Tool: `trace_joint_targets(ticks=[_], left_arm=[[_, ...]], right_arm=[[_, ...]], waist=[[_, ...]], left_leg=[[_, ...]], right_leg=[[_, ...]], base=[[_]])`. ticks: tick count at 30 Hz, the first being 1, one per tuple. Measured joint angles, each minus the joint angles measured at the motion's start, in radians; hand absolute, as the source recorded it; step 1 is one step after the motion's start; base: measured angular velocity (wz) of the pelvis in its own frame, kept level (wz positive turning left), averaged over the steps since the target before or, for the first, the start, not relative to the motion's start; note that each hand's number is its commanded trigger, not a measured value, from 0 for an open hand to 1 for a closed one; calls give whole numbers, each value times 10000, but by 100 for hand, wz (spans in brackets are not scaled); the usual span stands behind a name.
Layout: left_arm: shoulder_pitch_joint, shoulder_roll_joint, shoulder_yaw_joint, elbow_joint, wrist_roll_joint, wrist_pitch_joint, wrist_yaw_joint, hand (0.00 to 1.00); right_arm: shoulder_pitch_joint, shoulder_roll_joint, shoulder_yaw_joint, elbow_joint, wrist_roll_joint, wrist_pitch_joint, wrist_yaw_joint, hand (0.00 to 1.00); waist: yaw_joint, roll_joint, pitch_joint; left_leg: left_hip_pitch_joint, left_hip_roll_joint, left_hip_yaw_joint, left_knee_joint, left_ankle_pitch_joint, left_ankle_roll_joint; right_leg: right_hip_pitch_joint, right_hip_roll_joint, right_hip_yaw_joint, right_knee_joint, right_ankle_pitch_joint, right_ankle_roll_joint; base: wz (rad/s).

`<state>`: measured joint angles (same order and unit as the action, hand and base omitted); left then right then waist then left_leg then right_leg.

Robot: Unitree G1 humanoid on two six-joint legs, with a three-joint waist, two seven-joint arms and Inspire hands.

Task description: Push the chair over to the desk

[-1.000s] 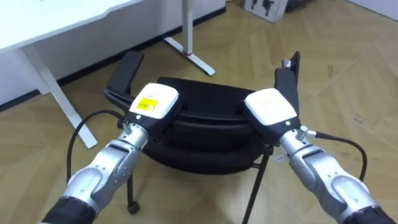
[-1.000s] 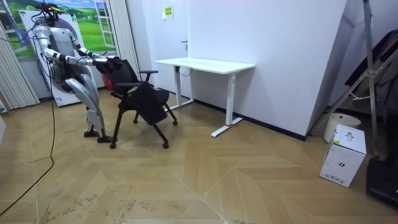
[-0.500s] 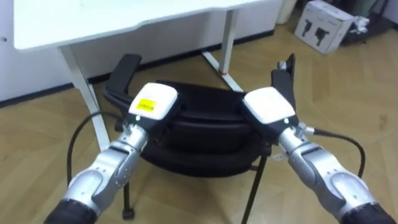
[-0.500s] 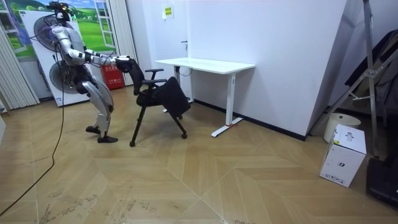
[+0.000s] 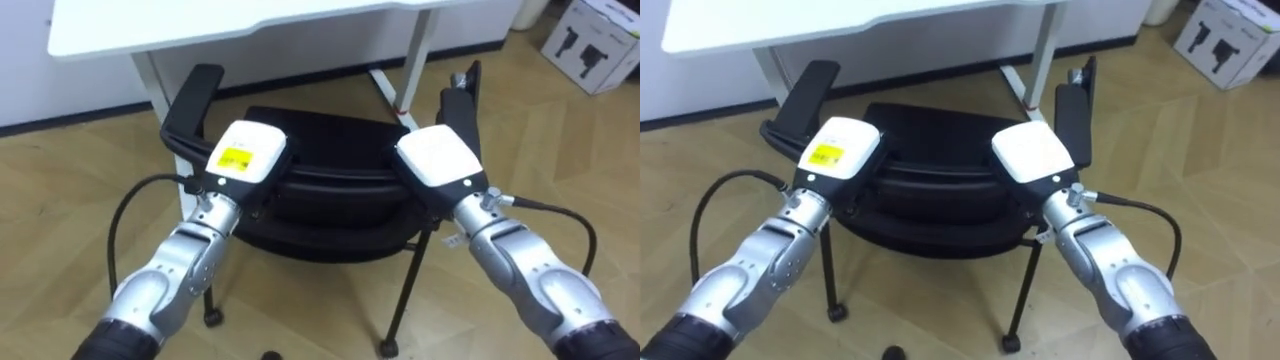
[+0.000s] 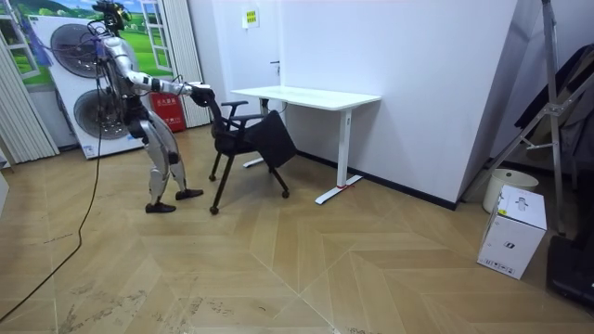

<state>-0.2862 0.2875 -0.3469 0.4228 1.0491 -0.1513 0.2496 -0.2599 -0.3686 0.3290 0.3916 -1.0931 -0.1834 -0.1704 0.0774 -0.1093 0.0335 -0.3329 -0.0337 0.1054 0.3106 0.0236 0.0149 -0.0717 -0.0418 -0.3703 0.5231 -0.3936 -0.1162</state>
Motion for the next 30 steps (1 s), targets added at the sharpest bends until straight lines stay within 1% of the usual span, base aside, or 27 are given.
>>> trace_joint_targets(ticks=[1, 2, 3, 4, 5, 6, 7, 8, 9, 10, 11, 12, 13, 14, 15, 16, 17, 18, 19, 20, 21, 23, 24, 25, 27, 28, 30], left_arm=[[1, 0, -1, -3, -9, 0, -8, 100], [3, -21, -11, 0, -32, 7, -21, 100], [4, -35, -14, 23, -94, 10, -61, 100], [2, -57, -15, 61, -122, 6, -69, 100], [0, -100, -20, 157, -145, 9, -105, 100], [-10, -160, -20, 244, -156, 3, -200, 100], [-7, -185, -19, 264, -156, 10, -228, 100], [-2, -195, -19, 270, -156, 10, -276, 100], [-5, -182, -20, 264, -149, 2, -293, 100], [-6, -170, -26, 262, -147, -5, -293, 100], [-26, -129, -42, 259, -149, -24, -288, 100], [-46, -69, -40, 264, -165, -59, -289, 100], [-44, -85, -42, 269, -172, -80, -288, 100], [-32, -39, -35, 267, -176, -126, -290, 100], [-29, 33, -16, 266, -176, -196, -292, 100], [-27, 61, -14, 267, -175, -224, -293, 100], [0, 74, -11, 267, -174, -229, -273, 100], [63, 77, -15, 266, -168, -241, -268, 100], [110, 93, -13, 264, -166, -264, -243, 100], [202, 104, -13, 265, -147, -316, -222, 100], [270, 115, 8, 267, -146, -314, -215, 100], [307, 68, 56, 285, -135, -308, -214, 100], [310, 47, 65, 285, -132, -288, -217, 100], [312, 67, 69, 286, -132, -295, -214, 100], [301, 75, 70, 264, -133, -293, -130, 100], [301, 91, 70, 259, -134, -292, -123, 100], [293, 224, 83, 214, -138, -299, -110, 100]], right_arm=[[0, -2, 0, 0, 0, 0, -3, 100], [0, -13, 1, 0, 1, 0, -5, 100], [0, -14, 3, 5, 11, 8, -3, 100], [0, -13, 4, 12, 10, 8, 9, 100], [1, -12, 26, 70, 4, -9, 33, 100], [31, -25, 34, 104, 7, -30, 79, 100], [46, -25, 33, 109, 12, -31, 101, 100], [46, -21, 29, 166, 34, -63, 107, 100], [45, 7, 8, 203, 35, -77, 114, 100], [46, 30, 8, 208, 33, -76, 147, 100], [44, 69, 9, 199, 37, -71, 209, 100], [42, 98, 10, 183, 46, -68, 210, 100], [43, 112, 13, 183, 47, -69, 217, 100], [44, 143, 24, 183, 44, -78, 275, 100], [46, 193, 32, 183, 26, -78, 297, 100], [54, 205, 38, 183, 11, -82, 299, 100], [72, 202, 38, 184, -2, -142, 307, 100], [123, 203, 38, 188, -4, -193, 328, 100], [161, 206, 38, 189, 6, -215, 335, 100], [266, 207, 37, 183, 21, -261, 319, 100], [289, 205, 36, 171, 21, -274, 345, 100], [287, 207, 7, 104, -5, -231, 465, 100], [286, 199, -6, 38, -8, -206, 568, 100], [282, 214, -3, -18, -30, -173, 630, 100], [256, 263, 4, -143, -44, -82, 795, 100], [247, 276, 4, -143, -47, -83, 816, 100], [241, 294, 36, -213, -61, -43, 837, 100]], waist=[[0, -3, 2], [23, -41, 15], [20, -101, 50], [15, -140, 73], [-26, -213, 113], [-28, -216, 114], [3, -203, 108], [13, -117, 88], [47, 12, 67], [57, 89, 59], [62, 156, 35], [76, 252, 61], [96, 275, 71], [132, 276, 71], [129, 281, 74], [113, 281, 74], [47, 281, 74], [-72, 312, 62], [-168, 308, 55], [-205, 272, -40], [-181, 341, -121], [-224, 441, -166], [-258, 526, -214], [-236, 527, -214], [-171, 592, -200], [-157, 595, -198], [-39, 601, -190]], left_leg=[[43, -16, 99, 39, -10, 27], [164, -122, 323, 88, -124, 188], [324, -317, 470, 95, -260, 390], [421, -441, 525, 164, -350, 521], [625, -688, 610, 370, -563, 668], [758, -781, 658, 706, -875, 813], [809, -808, 675, 870, -1059, 862], [825, -773, 692, 1269, -1460, 954], [857, -688, 550, 1596, -1802, 1007], [879, -616, 484, 1694, -1948, 1065], [926, -555, 448, 1737, -2093, 1131], [1015, -502, 448, 1721, -2165, 1125], [1093, -492, 449, 1686, -2212, 1142], [1233, -492, 438, 1594, -2283, 1145], [1318, -489, 336, 1583, -2423, 1175], [1358, -488, 262, 1599, -2491, 1173], [1463, -491, 83, 1648, -2624, 1138], [1595, -497, -195, 1735, -2806, 1052], [1678, -507, -339, 1761, -2897, 992], [1822, -515, -508, 1772, -3054, 896], [1904, -467, -677, 1812, -3152, 717], [2057, -402, -979, 1827, -3308, 598], [2160, -280, -1125, 1786, -3409, 505], [2245, -227, -1148, 1700, -3437, 459], [2523, 13, -1382, 1478, -3555, 289], [2618, 61, -1434, 1413, -3577, 249], [2870, 254, -1380, 1325, -3693, 77]], right_leg=[[13, -69, 19, 116, -79, 143], [32, -327, 30, 430, -272, 503], [13, -654, 111, 1034, -488, 907], [-25, -866, 122, 1428, -536, 997], [-134, -1315, 194, 2326, -539, 1041], [-248, -1596, 413, 3127, -441, 1212], [-322, -1685, 548, 3456, -355, 1287], [-397, -1709, 734, 3917, -103, 1281], [-643, -1590, 979, 4378, 306, 1267], [-858, -1494, 1180, 4630, 428, 1273], [-1245, -1355, 1626, 4841, 337, 1275], [-1744, -1291, 1947, 4785, 143, 1272], [-2004, -1266, 2108, 4643, 138, 1267], [-2479, -1218, 2397, 4050, 150, 1278], [-2852, -1165, 2471, 3075, 284, 1317], [-2995, -1103, 2498, 2490, 463, 1331], [-3168, -900, 2725, 1273, 991, 1353], [-3186, -715, 2957, 269, 1708, 1409], [-3132, -626, 3080, -48, 2093, 1417], [-2977, -437, 3366, -371, 2715, 1370], [-2734, -262, 3410, -446, 2887, 1259], [-2484, -269, 3074, -352, 3006, 1106], [-2324, -190, 2854, -379, 2902, 934], [-2272, -141, 2824, -373, 2846, 886], [-1954, 22, 2510, -416, 2603, 727], [-1871, 58, 2450, -433, 2524, 690], [-1671, 181, 2305, -358, 2181, 576]], base=[[0], [3], [5], [8], [9], [4], [-4], [-12], [-12], [-9], [-5], [-4], [0], [6], [13], [31], [50], [60], [63], [43], [34], [41], [42], [24], [20], [21], [13]])
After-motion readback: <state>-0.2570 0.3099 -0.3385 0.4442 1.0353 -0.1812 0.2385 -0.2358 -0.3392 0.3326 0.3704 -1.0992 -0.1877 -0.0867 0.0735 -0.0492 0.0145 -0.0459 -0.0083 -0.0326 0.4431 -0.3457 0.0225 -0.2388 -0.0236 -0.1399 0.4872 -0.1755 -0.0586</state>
